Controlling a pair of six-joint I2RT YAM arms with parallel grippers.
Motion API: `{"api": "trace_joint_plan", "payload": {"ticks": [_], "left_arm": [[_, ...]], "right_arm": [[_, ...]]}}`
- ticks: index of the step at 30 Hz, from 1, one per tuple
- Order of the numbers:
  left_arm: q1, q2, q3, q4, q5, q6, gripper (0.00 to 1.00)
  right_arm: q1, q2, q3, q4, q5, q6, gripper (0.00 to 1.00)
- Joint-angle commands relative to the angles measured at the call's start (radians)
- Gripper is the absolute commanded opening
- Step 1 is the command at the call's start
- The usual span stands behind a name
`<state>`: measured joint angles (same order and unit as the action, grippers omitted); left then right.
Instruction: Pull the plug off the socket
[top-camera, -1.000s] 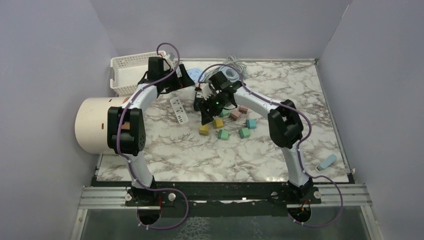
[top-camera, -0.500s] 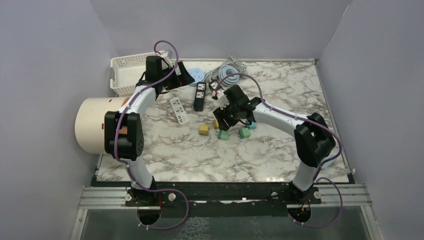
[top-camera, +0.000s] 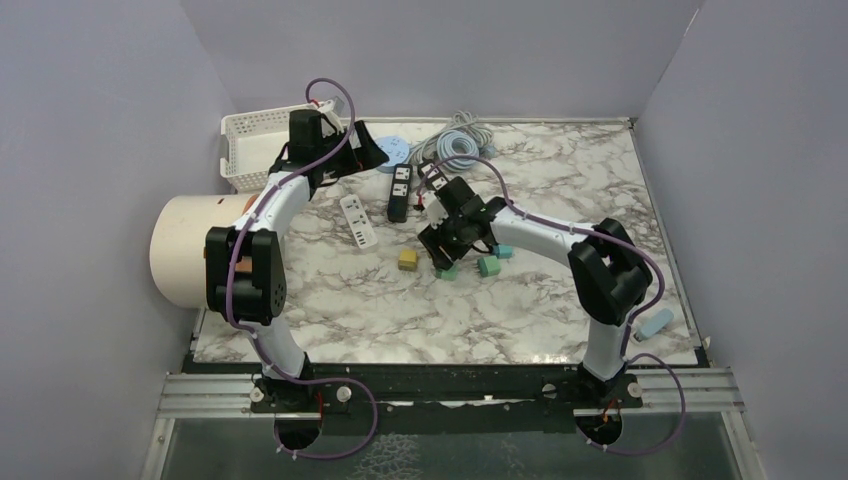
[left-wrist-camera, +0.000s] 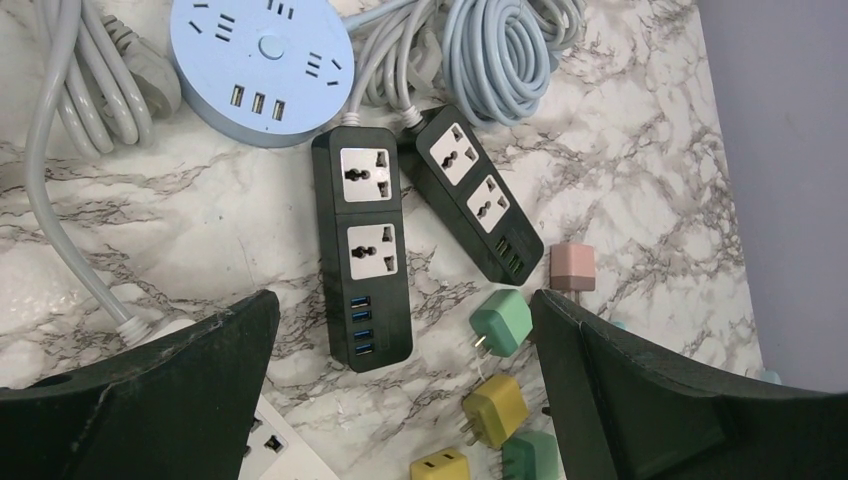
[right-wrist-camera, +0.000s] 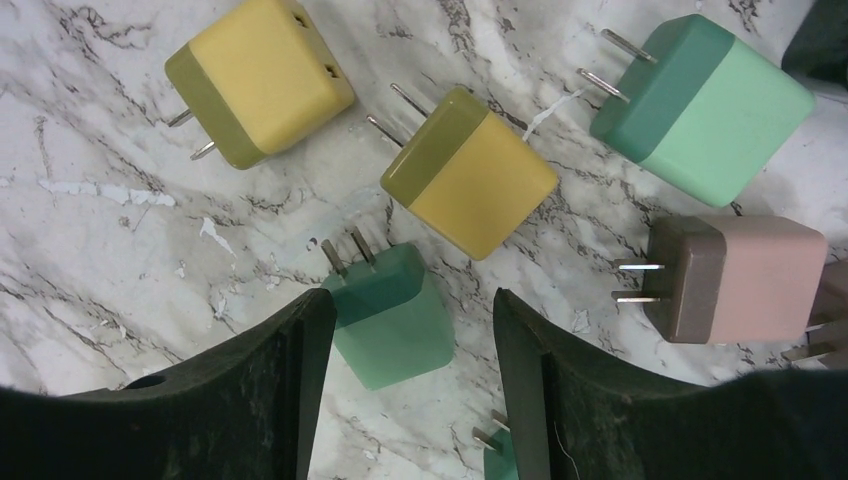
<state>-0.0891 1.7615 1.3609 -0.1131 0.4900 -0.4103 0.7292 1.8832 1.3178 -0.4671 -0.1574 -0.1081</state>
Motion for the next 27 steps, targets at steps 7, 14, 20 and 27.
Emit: {"api": "trace_joint_plan", "payload": {"ticks": [7,14,20,27], "left_arm": [[0.0,-0.031,-0.003,0.01,0.029,0.004,0.99],[0.0,-0.028,-0.003,0.01,0.033,0.004,0.99],[0.0,-0.032,-0.003,0.006,0.033,0.009,0.99],[0.0,-0.034,-0.003,0.007,0.043,0.007,0.99]], "right_arm": [[0.024,0.033,-0.043,-0.06,-0.055,-0.052,0.64],[0.026,0.034,-0.079,-0.077,-0.041,-0.051,0.55],[0.024,-0.037,-0.15,-0.046,0.02,-0.007,0.44],[-0.058,-0.304,-0.231,0.03,0.009,0.147,0.4]]}}
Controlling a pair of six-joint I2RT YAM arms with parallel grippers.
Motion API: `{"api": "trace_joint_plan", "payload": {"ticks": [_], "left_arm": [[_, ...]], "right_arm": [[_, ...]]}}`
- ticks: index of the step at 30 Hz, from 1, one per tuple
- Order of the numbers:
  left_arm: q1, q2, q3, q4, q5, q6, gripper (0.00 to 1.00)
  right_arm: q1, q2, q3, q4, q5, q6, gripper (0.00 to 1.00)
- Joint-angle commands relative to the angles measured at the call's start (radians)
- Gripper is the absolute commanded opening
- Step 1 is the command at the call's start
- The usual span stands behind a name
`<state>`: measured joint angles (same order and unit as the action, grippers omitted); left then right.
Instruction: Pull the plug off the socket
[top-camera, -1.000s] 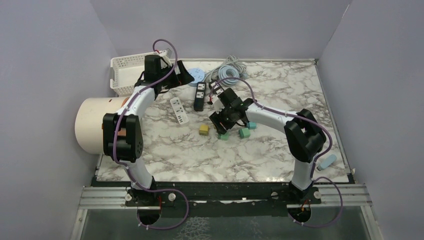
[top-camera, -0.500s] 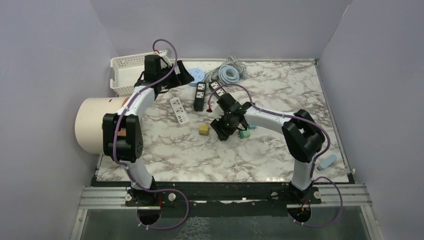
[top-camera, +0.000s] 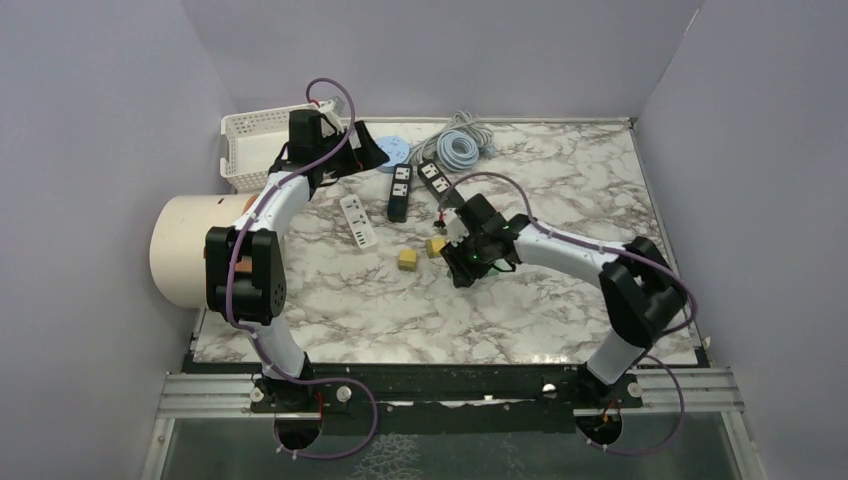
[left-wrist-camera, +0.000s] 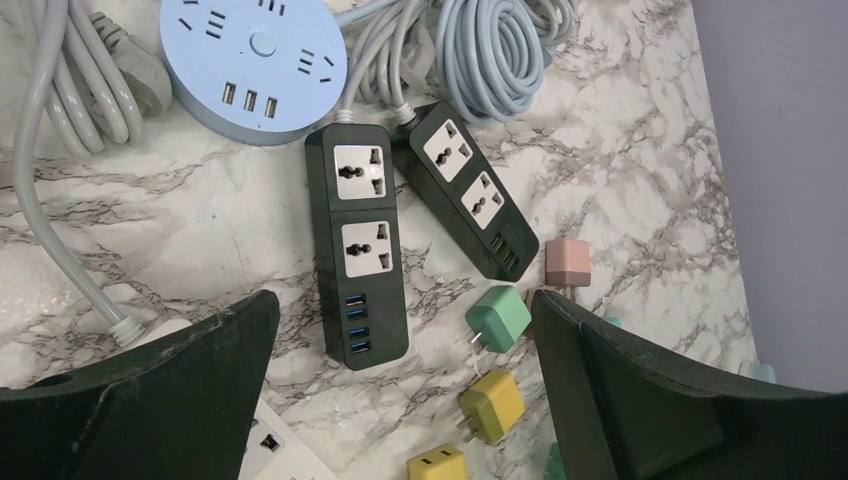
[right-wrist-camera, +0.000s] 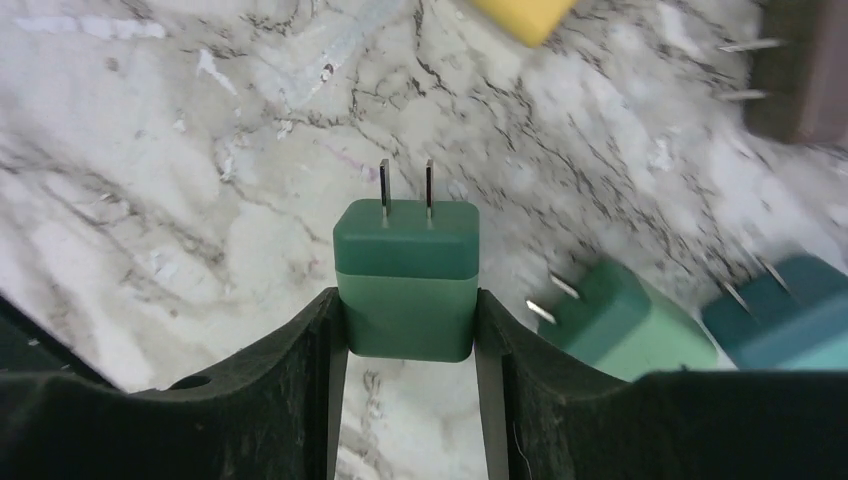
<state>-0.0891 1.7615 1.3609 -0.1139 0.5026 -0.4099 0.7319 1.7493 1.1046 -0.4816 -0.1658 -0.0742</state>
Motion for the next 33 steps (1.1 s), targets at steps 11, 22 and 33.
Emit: {"api": "trace_joint_plan", "payload": {"ticks": [11,22,33], "left_arm": [[-0.002,-0.045,-0.048,0.029,0.051,0.005,0.99],[-0.001,-0.054,-0.062,0.029,0.042,0.02,0.99],[-0.001,-0.054,-0.066,0.041,0.059,0.025,0.99]], "right_arm": [[-0.613,-0.298,-0.099,-0.017,0.104,0.311,0.48],[-0.615,-0.158,-0.13,0.017,0.101,0.306,0.61],[-0.427,-0.389,-0.176,0.22,0.027,-0.03,0.71]]}}
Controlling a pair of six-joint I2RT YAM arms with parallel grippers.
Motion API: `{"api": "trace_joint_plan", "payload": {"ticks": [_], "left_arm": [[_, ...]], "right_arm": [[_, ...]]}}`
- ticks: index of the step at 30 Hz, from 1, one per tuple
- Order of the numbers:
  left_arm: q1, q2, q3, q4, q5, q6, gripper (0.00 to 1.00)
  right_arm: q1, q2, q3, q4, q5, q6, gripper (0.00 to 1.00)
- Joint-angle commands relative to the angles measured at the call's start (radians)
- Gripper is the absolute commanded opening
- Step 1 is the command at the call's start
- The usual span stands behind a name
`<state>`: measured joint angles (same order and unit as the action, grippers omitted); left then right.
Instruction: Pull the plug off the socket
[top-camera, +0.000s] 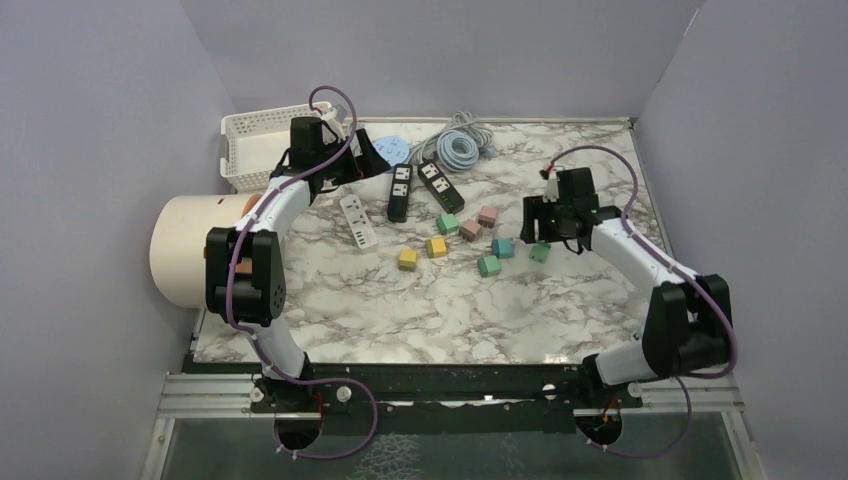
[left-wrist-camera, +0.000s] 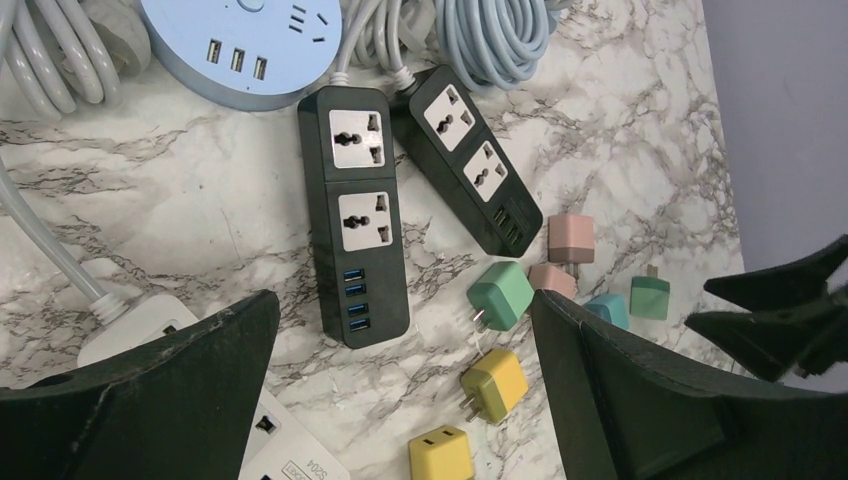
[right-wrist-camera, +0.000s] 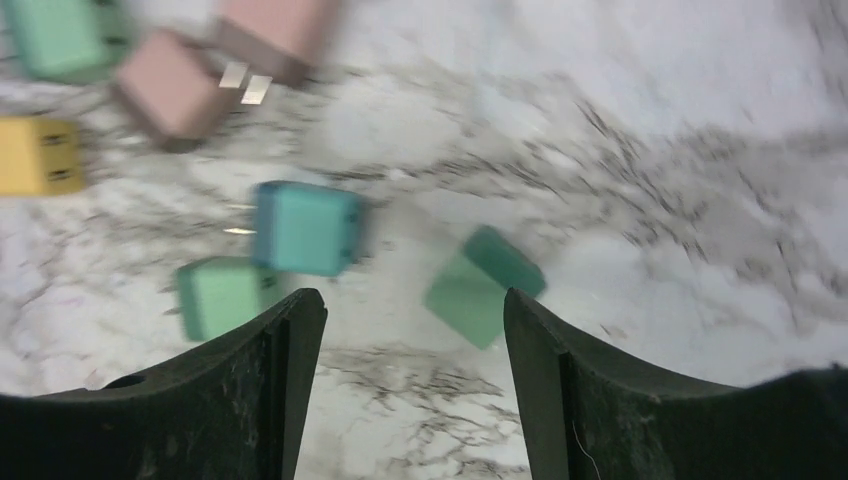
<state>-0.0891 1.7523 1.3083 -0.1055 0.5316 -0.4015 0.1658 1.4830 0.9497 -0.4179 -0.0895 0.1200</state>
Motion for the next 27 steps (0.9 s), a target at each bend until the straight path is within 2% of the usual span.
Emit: {"api": "trace_joint_plan", "payload": {"ticks": [1,5,8,13,17,21,27], "left_arm": [[-0.001,-0.042,-0.016,0.035,0.034,0.015,0.99],[-0.001,-0.041,-0.018,0.035,0.04,0.015,0.99],[-0.001,-0.045,-0.017,0.033,0.039,0.019,0.99],[-0.001,-0.045,-0.017,0.032,0.045,0.021,0.99],[-0.001,-0.045,-0.015,0.032,0.048,0.021,0.99],[-0.001,-0.045,-0.016,0.031,0.049,0.026,0.99],[-0.001,-0.045,-0.014,0.029,0.049,0.026,0.99]], "right_arm": [[0.173,-0.131,-0.029,0.176,-0.092,-0.329,0.71],[0.21,-0.109,-0.041,0.15,-0.37,-0.62,0.72],[0.211,-0.023,0.025,-0.006,-0.46,-0.795,0.72],[0.214,0.087,0.133,-0.156,-0.499,-0.941,0.71],[0.247,0.104,0.141,-0.226,-0.474,-1.096,0.72],[0.268,0.122,0.129,-0.252,-0.471,-1.142,0.72],[0.296,0.149,0.059,-0.185,-0.415,-1.171,0.71]]}}
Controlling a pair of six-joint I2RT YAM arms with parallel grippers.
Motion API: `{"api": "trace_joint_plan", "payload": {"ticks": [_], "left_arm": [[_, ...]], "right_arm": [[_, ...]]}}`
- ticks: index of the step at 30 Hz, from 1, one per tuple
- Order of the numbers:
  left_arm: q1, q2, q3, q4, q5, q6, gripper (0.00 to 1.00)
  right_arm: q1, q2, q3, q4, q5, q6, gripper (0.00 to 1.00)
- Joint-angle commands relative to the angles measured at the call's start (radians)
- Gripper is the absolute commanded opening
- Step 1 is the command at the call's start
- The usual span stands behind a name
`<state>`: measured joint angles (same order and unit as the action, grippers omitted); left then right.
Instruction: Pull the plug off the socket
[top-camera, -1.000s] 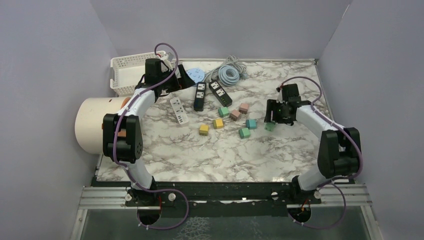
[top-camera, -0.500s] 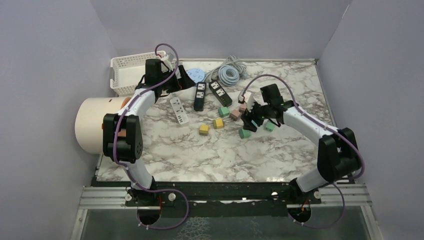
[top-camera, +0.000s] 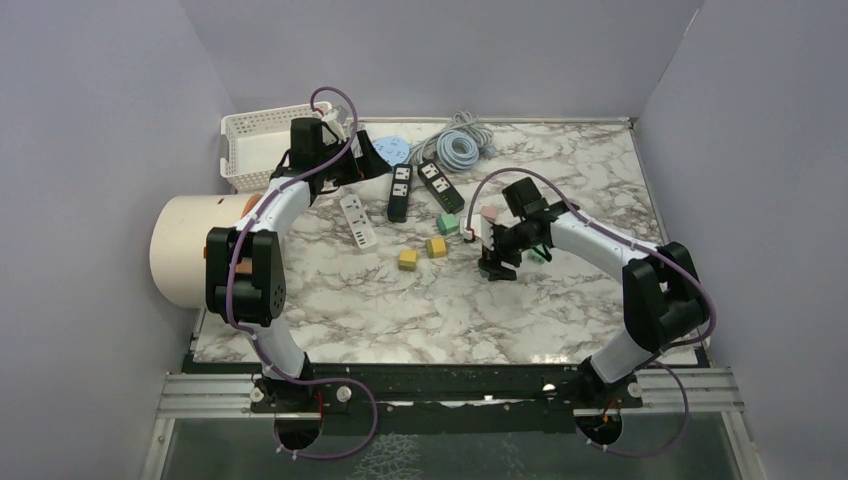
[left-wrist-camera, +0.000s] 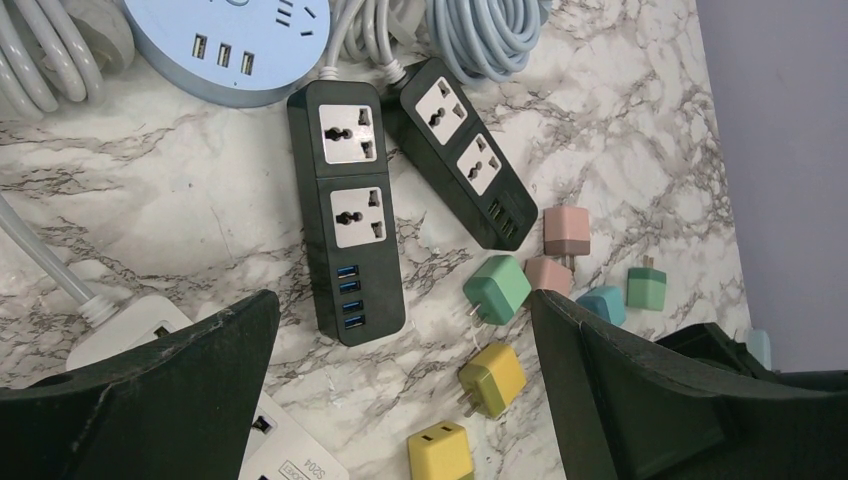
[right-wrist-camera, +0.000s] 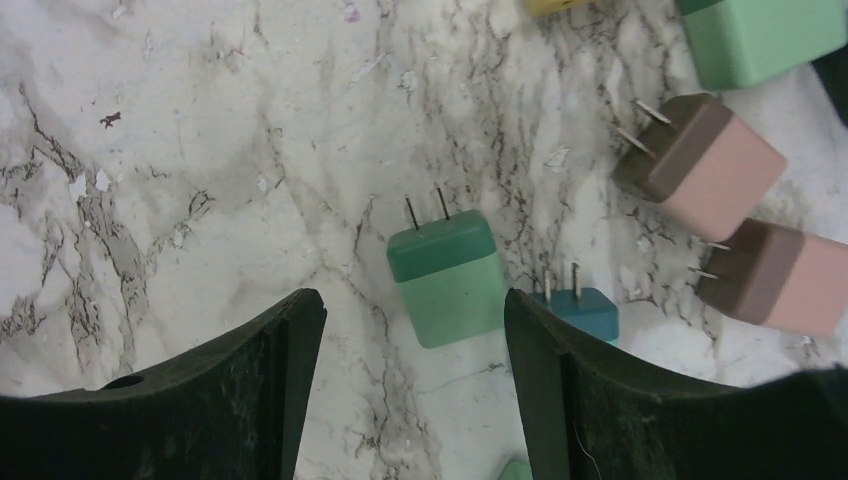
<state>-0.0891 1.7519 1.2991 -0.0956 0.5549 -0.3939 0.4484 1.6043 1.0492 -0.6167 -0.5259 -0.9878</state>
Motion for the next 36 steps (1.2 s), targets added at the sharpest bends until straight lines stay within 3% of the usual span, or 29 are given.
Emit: {"api": "trace_joint_plan", "payload": {"ticks": [1,18,21,25,29,33,36], "left_arm": [[-0.002,-0.045,-0.004,0.019,0.027,0.019,0.99],[0.005,-0.043,0.0,0.011,0.021,0.028,0.99],[0.006,-0.039,0.0,0.013,0.024,0.027,0.99],[0.009,-0.041,0.0,0.013,0.024,0.027,0.99],[0.01,-0.039,-0.001,0.013,0.026,0.027,0.99],[0.011,-0.044,-0.004,0.013,0.027,0.027,0.99],[0.012,-0.045,-0.005,0.014,0.028,0.028,0.99]], "right_arm": [[0.015,0.033,-0.05,0.034,0.025,-0.067,0.7],[0.032,0.111,-0.062,0.178,0.047,-0.077,0.64],[0.051,0.123,-0.053,0.169,0.045,-0.057,0.55],[0.067,0.129,-0.022,0.143,0.019,-0.005,0.35],[0.07,0.045,0.013,0.222,-0.03,0.136,0.04],[0.068,-0.1,0.009,0.406,0.117,0.415,0.01],[0.054,-0.191,-0.015,0.551,0.445,0.745,0.01]]}}
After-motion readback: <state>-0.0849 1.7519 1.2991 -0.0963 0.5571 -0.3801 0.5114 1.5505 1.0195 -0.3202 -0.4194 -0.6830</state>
